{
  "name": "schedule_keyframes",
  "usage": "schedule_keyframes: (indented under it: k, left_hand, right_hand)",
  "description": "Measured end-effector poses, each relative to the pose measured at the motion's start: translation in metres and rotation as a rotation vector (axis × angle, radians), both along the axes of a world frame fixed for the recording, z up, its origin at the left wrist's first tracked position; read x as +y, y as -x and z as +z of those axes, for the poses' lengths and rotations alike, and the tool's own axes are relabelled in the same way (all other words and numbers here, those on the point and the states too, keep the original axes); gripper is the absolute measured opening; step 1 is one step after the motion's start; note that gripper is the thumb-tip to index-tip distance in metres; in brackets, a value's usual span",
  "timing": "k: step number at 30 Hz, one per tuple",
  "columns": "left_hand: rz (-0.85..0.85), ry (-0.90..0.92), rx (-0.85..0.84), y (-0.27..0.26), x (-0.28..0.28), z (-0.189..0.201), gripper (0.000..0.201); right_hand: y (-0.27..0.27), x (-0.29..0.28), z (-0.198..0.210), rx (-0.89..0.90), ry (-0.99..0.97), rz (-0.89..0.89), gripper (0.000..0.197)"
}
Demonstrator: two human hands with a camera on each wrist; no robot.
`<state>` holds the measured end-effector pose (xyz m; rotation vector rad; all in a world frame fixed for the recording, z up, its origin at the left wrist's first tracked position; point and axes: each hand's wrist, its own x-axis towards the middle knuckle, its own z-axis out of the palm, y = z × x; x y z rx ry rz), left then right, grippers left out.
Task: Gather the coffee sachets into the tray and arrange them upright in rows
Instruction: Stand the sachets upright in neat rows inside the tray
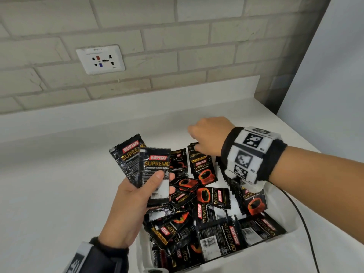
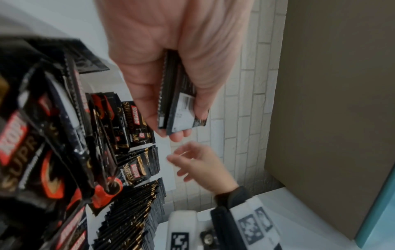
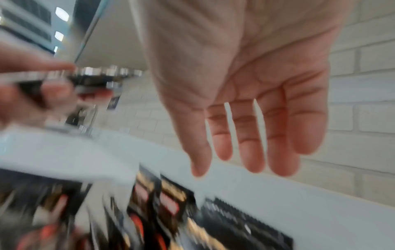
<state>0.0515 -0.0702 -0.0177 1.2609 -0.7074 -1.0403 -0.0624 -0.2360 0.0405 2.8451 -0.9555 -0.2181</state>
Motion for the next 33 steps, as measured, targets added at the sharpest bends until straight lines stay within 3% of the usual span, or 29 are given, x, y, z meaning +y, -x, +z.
schedule_keyframes:
  k: [4,7,11,16,20,23,26,29,33]
  left_hand:
    - [-0.007,-0.005,-0.033,0.009,-0.005,0.002,0.028]
    - [-0.033,0.003,-0.035,0.018,-0.009,0.005,0.037]
    - [-0.038,0.026,-0.123,0.026,-0.009,0.006,0.045]
    - [0.007,-0.077,0.092,0.019,-0.005,0.003,0.036]
    - [0.029,-0.088,0.047,0.015,-0.001,0.006,0.032]
    - [0.049,-0.067,0.038,0.011,0.003,0.006,0.027]
    - [0.06,-0.055,0.054,0.006,0.008,0.005,0.025]
    - [0.086,-0.044,0.063,0.0,0.012,0.005,0.023]
    - [0.088,-0.024,0.075,-0.004,0.017,0.004,0.023]
  right_hand:
    - [0.012,0.022,0.019,-0.467,-0.508,-0.058,0.032]
    - [0.02,0.039,0.014,-0.576,-0.802,-0.081,0.026]
    - [0.029,0.039,0.0,-0.685,-0.874,-0.136,0.017]
    - [0.04,0.032,0.0,-0.837,-0.983,-0.211,0.024]
    - [0.049,0.025,0.013,-0.928,-0.893,-0.209,0.034]
    - [0.058,0.018,0.021,-0.897,-0.791,-0.218,0.019]
    - [0.062,0.011,0.026,-0.719,-0.775,-0.248,0.006]
    - [0.061,0.005,0.028,-0.576,-0.812,-0.298,0.022]
    - [0.053,0.002,0.03,-0.258,-0.705,-0.187,0.032]
